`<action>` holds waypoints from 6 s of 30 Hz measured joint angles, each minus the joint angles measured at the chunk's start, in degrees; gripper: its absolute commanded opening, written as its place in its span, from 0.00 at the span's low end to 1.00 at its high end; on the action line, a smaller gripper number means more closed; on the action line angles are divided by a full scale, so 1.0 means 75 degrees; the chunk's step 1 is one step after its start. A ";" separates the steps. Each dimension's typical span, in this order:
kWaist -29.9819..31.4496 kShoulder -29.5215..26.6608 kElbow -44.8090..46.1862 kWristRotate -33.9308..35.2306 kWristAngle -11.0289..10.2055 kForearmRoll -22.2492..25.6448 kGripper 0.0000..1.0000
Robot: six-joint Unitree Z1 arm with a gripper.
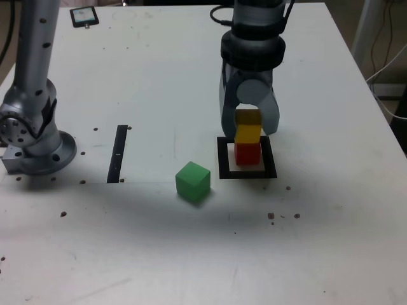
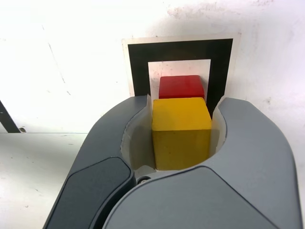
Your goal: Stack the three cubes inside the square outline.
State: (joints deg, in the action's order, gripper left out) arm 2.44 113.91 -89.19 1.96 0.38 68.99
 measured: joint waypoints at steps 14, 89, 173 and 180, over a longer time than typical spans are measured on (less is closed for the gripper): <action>0.0000 -0.0004 0.0054 -0.0024 0.0021 -0.0025 0.36; 0.1792 -0.1443 0.1948 -0.2265 -0.0114 0.0704 0.97; 0.2396 -0.0233 0.1940 -0.2253 -0.0490 -0.2021 0.73; 0.2396 -0.0195 0.1950 -0.2052 -0.0701 -0.2052 0.49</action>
State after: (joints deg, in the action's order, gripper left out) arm 20.42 112.45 -74.56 -13.43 -4.88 53.60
